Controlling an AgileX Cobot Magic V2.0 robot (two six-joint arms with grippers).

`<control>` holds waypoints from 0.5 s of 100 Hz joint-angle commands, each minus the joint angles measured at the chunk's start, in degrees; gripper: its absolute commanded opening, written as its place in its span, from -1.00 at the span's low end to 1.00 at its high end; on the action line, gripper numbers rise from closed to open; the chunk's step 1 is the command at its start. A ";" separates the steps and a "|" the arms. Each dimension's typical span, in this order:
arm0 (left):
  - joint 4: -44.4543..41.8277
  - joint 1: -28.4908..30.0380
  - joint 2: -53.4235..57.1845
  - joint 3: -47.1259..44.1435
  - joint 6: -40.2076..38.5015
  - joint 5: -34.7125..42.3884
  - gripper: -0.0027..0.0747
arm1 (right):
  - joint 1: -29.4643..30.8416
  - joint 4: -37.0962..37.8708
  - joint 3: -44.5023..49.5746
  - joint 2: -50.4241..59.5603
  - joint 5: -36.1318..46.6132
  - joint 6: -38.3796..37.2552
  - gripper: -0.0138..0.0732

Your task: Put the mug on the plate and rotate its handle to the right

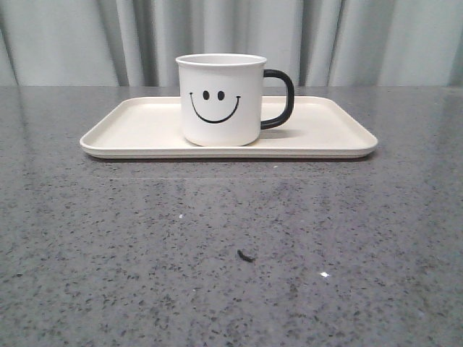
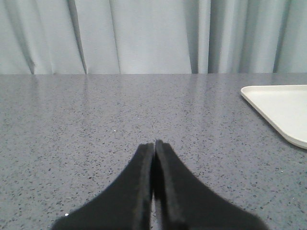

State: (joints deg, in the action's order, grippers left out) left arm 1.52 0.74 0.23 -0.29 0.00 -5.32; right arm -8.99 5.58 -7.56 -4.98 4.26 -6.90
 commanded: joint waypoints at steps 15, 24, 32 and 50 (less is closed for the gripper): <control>0.64 0.15 1.91 -0.19 -0.39 4.08 -0.98 | 6.71 0.75 5.18 3.26 5.63 -2.48 -0.82; 0.64 0.15 1.91 -0.19 0.00 4.08 -0.98 | 8.68 0.75 7.66 5.30 5.57 -2.64 -0.82; 0.64 0.15 1.91 -0.19 0.00 4.08 -0.98 | 10.03 0.75 9.18 6.77 4.35 -3.29 -0.82; 0.64 0.15 1.91 -0.19 -0.39 4.08 -0.98 | 10.29 0.97 9.09 6.71 -1.23 -3.29 -0.82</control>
State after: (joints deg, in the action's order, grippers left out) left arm 1.52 0.74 0.23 -0.29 0.00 -5.50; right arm 0.95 5.83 1.51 0.57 1.16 -10.08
